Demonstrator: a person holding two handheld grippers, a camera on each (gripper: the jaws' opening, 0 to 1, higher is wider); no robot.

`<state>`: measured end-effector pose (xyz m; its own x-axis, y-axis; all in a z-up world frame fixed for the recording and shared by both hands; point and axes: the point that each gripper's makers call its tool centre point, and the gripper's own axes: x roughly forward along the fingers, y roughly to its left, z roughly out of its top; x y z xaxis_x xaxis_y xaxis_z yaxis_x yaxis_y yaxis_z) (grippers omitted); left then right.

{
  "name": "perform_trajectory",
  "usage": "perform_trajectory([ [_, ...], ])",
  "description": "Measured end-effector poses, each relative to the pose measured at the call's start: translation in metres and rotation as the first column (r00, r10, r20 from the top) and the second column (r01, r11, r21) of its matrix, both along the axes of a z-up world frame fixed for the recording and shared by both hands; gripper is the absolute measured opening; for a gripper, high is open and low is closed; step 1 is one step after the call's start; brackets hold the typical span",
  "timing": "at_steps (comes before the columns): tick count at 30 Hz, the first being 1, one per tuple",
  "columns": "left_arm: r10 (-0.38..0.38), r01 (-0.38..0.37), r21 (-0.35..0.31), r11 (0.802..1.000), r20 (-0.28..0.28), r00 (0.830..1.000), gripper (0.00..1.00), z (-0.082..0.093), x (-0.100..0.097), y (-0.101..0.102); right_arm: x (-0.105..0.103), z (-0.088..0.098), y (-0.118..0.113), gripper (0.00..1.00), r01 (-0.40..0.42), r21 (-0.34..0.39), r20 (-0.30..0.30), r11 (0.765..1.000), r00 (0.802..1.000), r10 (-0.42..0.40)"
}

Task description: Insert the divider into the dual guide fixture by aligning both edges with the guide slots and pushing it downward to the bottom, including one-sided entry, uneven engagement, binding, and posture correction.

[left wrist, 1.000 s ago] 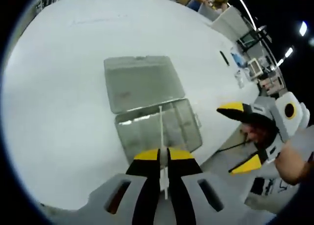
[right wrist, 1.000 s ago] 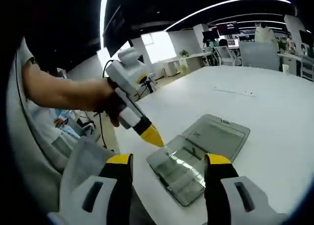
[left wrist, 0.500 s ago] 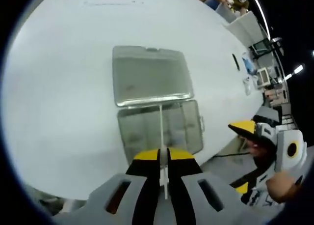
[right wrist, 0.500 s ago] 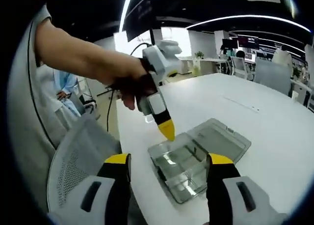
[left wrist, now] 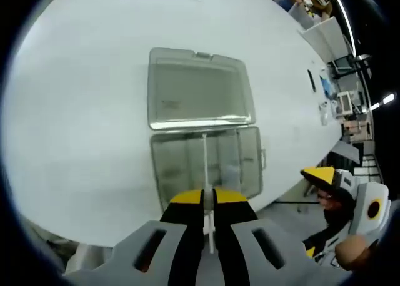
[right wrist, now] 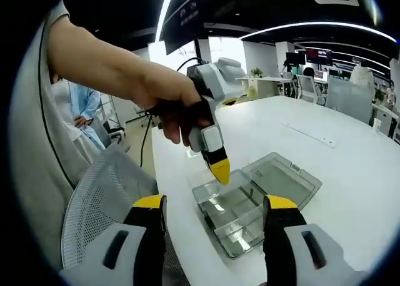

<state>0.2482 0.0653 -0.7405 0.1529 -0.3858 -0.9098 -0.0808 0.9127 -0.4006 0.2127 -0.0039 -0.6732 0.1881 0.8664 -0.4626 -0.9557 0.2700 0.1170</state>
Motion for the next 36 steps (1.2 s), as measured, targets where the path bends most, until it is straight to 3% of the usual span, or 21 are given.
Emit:
perform_trajectory([
  [36, 0.052, -0.051, 0.038, 0.998, -0.029, 0.998, 0.02, -0.022, 0.007, 0.005, -0.001, -0.004, -0.005, 0.64, -0.002, 0.001, -0.012, 1.0, 1.0, 0.002],
])
